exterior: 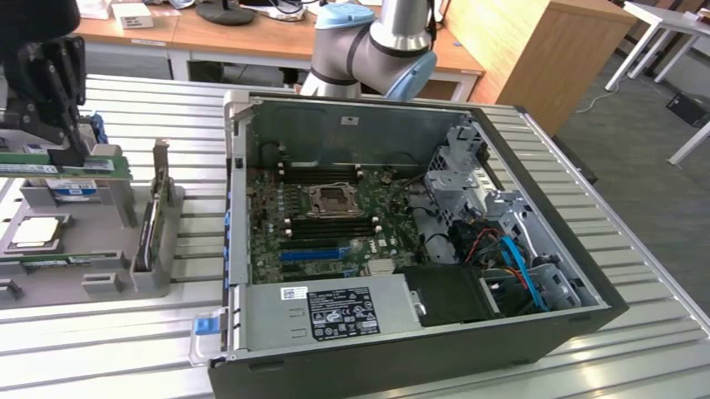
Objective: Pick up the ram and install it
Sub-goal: 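Pick up the ram and move it above insertion slot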
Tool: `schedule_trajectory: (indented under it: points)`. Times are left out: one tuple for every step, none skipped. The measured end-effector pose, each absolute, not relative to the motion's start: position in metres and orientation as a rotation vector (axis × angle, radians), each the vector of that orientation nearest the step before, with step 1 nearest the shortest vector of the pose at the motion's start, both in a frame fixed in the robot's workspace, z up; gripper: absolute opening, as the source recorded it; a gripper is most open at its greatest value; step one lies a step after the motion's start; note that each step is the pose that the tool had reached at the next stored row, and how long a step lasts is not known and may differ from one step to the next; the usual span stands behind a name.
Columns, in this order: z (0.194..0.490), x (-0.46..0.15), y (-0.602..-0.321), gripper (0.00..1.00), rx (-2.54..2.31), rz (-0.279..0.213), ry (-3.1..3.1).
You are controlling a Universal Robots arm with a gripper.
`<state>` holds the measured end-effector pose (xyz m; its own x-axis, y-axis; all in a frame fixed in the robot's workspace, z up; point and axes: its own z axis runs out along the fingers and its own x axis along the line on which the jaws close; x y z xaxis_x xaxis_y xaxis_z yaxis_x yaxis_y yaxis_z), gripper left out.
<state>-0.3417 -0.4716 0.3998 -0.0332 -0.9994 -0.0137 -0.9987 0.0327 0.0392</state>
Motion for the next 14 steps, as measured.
schedule_trajectory:
  points:
    - [0.400,-0.339,-0.472,0.12,2.172,-0.059,-2.245]
    - [0.400,-0.337,-0.472,0.12,2.172,-0.059,-2.245]
    - [0.400,-0.334,-0.472,0.12,2.172,-0.059,-2.245]
    - [0.400,-0.331,-0.472,0.12,2.172,-0.059,-2.245]
    - [0.400,-0.328,-0.472,0.12,2.172,-0.059,-2.245]
    - [0.400,-0.325,-0.472,0.12,2.172,-0.059,-2.245]
    - [0.400,-0.321,-0.472,0.12,2.172,-0.059,-2.245]
    - [0.400,-0.318,-0.472,0.12,2.172,-0.059,-2.245]
    - [0.400,-0.315,-0.472,0.12,2.172,-0.059,-2.245]
    - [0.400,-0.312,-0.472,0.12,2.172,-0.059,-2.245]
    - [0.400,-0.308,-0.472,0.12,2.172,-0.059,-2.245]
    - [0.400,-0.305,-0.472,0.12,2.172,-0.059,-2.245]
    - [0.400,-0.303,-0.472,0.12,2.172,-0.059,-2.245]
    - [0.400,-0.301,-0.472,0.12,2.172,-0.059,-2.245]
